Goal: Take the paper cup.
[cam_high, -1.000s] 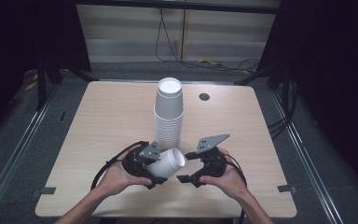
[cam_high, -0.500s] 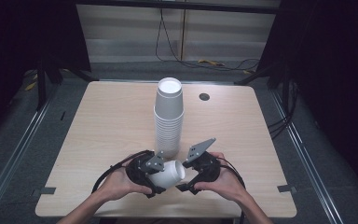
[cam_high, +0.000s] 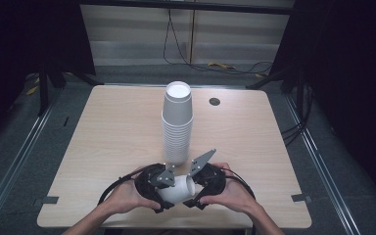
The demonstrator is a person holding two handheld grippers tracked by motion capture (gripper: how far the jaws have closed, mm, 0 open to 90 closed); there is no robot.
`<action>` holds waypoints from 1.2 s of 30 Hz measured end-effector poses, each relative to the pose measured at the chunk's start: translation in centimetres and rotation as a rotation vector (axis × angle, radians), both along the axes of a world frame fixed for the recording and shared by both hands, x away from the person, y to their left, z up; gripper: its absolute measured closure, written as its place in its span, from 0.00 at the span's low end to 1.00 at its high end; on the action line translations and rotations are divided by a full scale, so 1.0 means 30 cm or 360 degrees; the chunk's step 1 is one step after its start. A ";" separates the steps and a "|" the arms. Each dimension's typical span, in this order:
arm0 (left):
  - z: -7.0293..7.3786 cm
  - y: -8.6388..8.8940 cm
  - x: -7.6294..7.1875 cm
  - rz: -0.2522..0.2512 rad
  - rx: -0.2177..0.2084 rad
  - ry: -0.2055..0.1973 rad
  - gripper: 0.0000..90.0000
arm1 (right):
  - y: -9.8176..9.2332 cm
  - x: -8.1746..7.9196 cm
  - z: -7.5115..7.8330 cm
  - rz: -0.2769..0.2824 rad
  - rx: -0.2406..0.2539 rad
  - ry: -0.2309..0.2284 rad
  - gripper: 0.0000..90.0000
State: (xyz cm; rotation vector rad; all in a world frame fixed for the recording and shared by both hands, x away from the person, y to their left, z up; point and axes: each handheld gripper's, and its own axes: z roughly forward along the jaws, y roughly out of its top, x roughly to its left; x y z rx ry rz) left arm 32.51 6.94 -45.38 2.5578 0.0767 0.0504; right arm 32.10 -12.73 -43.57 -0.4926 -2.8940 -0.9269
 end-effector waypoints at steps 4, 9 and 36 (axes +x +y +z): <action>0.000 -0.007 -0.009 -0.0012 0.0003 -0.0002 0.17 | 0.005 -0.001 -0.001 0.0004 0.0001 0.0021 0.17; 0.001 -0.013 -0.017 -0.0031 0.0011 0.0001 0.17 | 0.015 -0.005 -0.003 0.0037 -0.0004 0.0029 0.18; 0.006 -0.030 -0.044 -0.0139 0.0007 -0.0028 0.17 | 0.046 -0.011 -0.013 0.0110 -0.0018 0.0075 0.24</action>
